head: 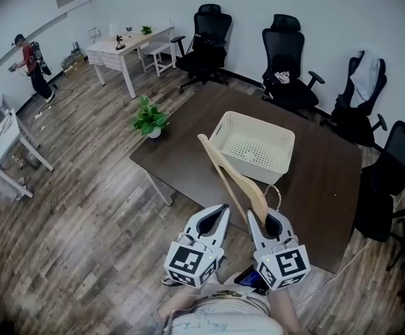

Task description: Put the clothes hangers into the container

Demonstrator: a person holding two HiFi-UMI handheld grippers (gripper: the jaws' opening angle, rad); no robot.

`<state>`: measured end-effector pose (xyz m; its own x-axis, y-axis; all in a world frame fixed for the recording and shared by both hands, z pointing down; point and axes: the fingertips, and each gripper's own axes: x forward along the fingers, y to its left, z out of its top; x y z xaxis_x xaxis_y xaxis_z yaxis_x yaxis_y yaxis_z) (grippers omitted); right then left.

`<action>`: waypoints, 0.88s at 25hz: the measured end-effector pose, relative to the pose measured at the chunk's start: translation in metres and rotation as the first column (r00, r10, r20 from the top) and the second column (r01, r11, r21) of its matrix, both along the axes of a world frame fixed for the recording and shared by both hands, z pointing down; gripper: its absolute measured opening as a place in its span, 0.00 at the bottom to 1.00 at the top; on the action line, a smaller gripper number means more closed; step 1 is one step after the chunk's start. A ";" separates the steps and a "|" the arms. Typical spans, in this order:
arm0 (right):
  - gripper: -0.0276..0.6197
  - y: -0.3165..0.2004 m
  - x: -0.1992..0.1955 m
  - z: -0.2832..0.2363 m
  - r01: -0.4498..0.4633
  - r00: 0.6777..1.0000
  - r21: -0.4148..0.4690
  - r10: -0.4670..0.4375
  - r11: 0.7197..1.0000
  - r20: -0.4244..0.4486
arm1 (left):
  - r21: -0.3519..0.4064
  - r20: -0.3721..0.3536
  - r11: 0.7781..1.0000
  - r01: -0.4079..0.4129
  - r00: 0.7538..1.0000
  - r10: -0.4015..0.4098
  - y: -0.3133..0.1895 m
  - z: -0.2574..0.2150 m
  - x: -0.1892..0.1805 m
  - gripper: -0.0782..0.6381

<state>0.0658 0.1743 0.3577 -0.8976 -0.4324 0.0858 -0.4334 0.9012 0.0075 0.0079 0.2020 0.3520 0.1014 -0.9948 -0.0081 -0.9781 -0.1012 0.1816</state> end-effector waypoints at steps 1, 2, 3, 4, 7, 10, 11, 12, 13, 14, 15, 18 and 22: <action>0.13 0.000 -0.001 0.001 -0.004 1.000 -0.001 0.004 1.000 -0.003 | -0.002 0.000 1.000 -0.005 1.000 0.005 0.000 0.001 -0.001 0.12; 0.13 -0.001 -0.003 0.002 -0.007 1.000 -0.002 0.007 1.000 -0.006 | -0.004 0.000 1.000 -0.010 1.000 0.010 -0.001 0.002 -0.003 0.12; 0.13 -0.002 -0.004 0.003 -0.010 1.000 -0.005 0.010 1.000 -0.008 | -0.006 0.001 1.000 -0.014 1.000 0.014 -0.002 0.002 -0.004 0.12; 0.13 -0.002 -0.006 0.004 -0.012 1.000 -0.009 0.012 1.000 -0.009 | -0.007 0.001 1.000 -0.017 1.000 0.017 -0.002 0.003 -0.006 0.12; 0.13 -0.006 -0.007 0.007 -0.021 1.000 -0.023 0.021 1.000 -0.013 | -0.011 0.002 1.000 -0.019 1.000 0.019 -0.004 0.004 -0.008 0.12; 0.13 -0.010 -0.009 0.009 -0.022 1.000 -0.026 0.021 0.999 -0.021 | -0.017 0.000 1.000 -0.019 1.000 0.019 -0.006 0.006 -0.009 0.12; 0.13 -0.012 -0.011 0.009 -0.017 1.000 -0.022 0.017 1.000 -0.022 | -0.019 -0.001 1.000 -0.018 1.000 0.018 -0.007 0.006 -0.010 0.12; 0.13 -0.015 -0.013 0.009 -0.013 1.000 -0.022 0.012 1.000 -0.022 | -0.022 -0.001 1.000 -0.016 1.000 0.016 -0.009 0.007 -0.012 0.12; 0.13 -0.018 -0.015 0.008 -0.010 1.000 -0.024 0.010 1.000 -0.021 | -0.024 -0.001 1.000 -0.014 1.000 0.014 -0.011 0.008 -0.013 0.12; 0.13 -0.021 -0.017 0.008 -0.009 1.000 -0.029 0.009 1.000 -0.019 | -0.027 -0.001 1.000 -0.011 1.000 0.011 -0.015 0.008 -0.015 0.12; 0.13 -0.025 -0.019 0.008 -0.009 1.000 -0.036 0.008 0.999 -0.018 | -0.029 0.000 1.000 -0.009 1.000 0.009 -0.018 0.008 -0.017 0.12; 0.13 -0.038 -0.028 0.009 0.003 1.000 -0.045 -0.004 0.999 -0.022 | -0.031 0.003 1.000 0.000 1.000 0.000 -0.030 0.007 -0.024 0.12; 0.13 -0.058 -0.039 0.009 0.023 0.999 -0.046 -0.024 0.999 -0.020 | -0.028 0.003 1.000 0.011 1.000 -0.011 -0.050 0.005 -0.033 0.12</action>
